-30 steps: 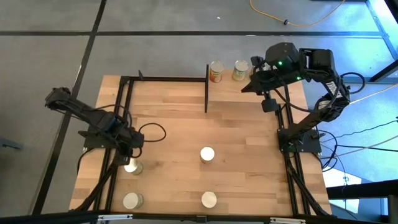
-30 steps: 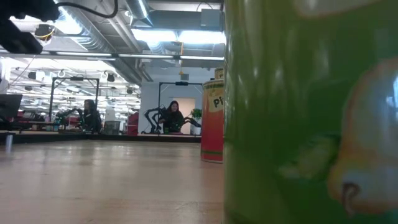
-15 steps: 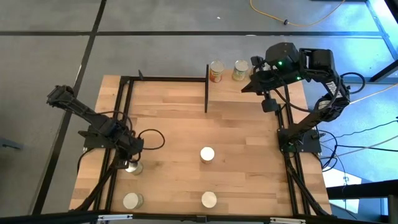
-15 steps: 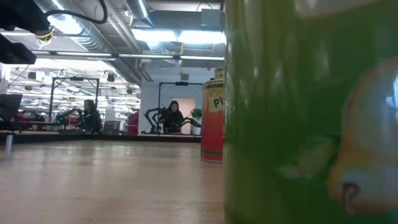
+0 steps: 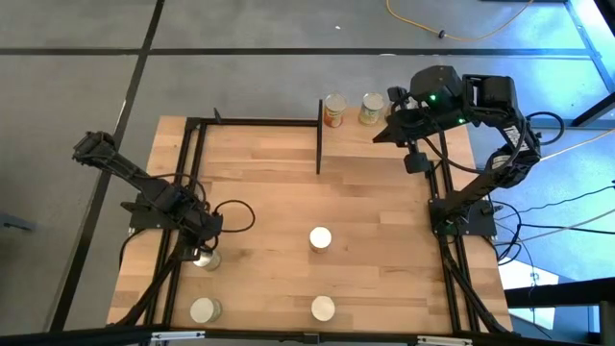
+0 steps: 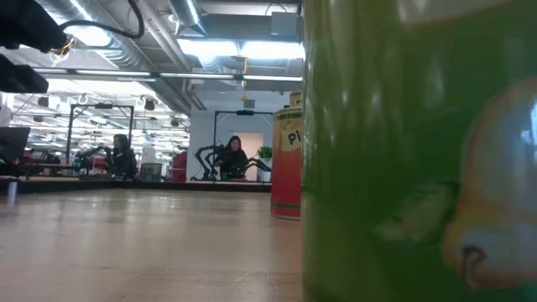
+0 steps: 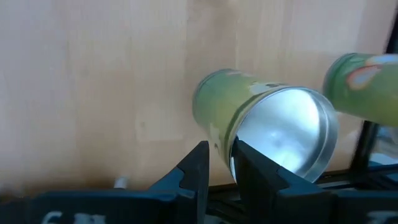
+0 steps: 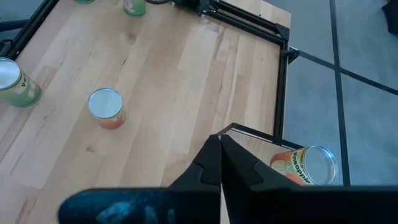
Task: Pick and place cans onto a shelf
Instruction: Put the canned orange on the shelf
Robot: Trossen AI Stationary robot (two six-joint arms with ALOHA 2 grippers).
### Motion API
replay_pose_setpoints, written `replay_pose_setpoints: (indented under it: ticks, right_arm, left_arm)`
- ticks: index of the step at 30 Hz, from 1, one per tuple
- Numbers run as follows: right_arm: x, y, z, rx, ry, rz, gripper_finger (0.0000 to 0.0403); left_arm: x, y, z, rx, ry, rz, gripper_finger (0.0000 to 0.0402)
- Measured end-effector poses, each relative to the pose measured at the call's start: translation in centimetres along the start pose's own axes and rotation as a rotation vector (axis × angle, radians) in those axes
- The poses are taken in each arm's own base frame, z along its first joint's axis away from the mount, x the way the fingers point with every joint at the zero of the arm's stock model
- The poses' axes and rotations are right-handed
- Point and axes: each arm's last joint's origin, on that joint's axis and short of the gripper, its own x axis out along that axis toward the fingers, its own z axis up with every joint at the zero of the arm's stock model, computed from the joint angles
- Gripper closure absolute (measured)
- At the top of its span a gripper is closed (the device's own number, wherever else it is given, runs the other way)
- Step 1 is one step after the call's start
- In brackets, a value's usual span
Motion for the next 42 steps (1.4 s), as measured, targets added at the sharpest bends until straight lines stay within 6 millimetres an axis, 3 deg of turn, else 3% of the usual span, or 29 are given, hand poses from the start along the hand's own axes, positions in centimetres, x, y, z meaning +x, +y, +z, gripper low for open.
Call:
replay_pose_setpoints:
  ticks: [11,18,25,28,35,42]
  right_arm:
    - [0.0,0.0,0.0,0.0,0.0,-0.001,0.0402]
    - [0.0,0.0,0.0,0.004,-0.001,-0.001,0.0402]
    - [0.0,0.0,0.0,0.006,-0.001,-0.002,0.0402]
    - [0.0,0.0,0.0,0.007,-0.001,-0.001,0.0402]
    - [0.0,0.0,0.0,0.006,-0.001,-0.002,0.0402]
    - [0.0,0.0,0.0,0.005,-0.001,-0.002,0.0402]
  left_arm:
    - [0.4,0.1,0.0,-0.095,-0.012,0.001,0.0335]
    - [0.4,0.1,0.0,-0.09,-0.022,0.011,0.0391]
    - [0.4,0.0,0.4,-0.091,-0.071,0.019,0.04]
    - [-0.4,-0.3,0.8,-0.108,-0.121,0.044,0.04]
    - [-4.7,-1.0,2.8,-0.168,-0.301,0.041,0.0401]
    - [-7.2,-0.6,7.1,-0.263,-0.337,0.093,0.0401]
